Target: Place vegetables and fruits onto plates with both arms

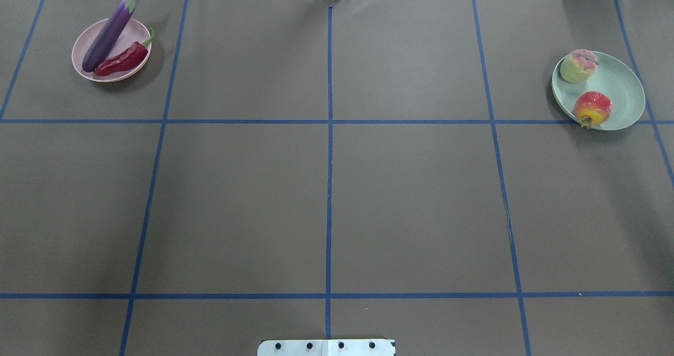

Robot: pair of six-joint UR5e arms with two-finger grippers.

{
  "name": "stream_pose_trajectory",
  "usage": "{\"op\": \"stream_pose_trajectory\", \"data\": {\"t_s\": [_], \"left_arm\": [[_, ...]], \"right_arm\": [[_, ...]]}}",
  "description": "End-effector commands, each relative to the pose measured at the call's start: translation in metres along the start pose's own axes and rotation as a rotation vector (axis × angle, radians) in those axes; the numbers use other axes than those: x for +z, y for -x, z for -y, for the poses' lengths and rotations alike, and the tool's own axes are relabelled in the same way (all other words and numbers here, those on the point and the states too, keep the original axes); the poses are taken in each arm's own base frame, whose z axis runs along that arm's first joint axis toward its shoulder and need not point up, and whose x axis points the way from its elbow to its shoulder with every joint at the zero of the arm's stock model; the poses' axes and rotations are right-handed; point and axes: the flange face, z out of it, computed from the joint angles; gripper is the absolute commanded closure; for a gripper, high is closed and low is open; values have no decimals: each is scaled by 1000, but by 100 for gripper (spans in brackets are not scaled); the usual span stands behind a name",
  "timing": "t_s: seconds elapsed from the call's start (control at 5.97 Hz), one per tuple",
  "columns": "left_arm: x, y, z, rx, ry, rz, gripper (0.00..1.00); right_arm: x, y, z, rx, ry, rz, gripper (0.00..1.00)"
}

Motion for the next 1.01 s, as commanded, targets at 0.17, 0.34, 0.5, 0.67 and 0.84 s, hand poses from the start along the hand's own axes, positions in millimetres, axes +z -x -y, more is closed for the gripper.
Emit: {"op": "stream_pose_trajectory", "data": {"t_s": [0.17,0.34,0.5,0.67,0.84], "left_arm": [[2,0,0,-2,7,-1,0],[3,1,-1,-3,8,-1,0],[2,0,0,-2,7,-1,0],[2,0,0,-1,6,-1,0],[2,0,0,-1,6,-1,0]], "right_arm": [[1,0,0,1,2,2,0],[1,1,0,2,2,4,0],[1,0,-1,3,2,5,0],[1,0,-1,3,2,3,0],[1,0,-1,2,3,2,0]]}}
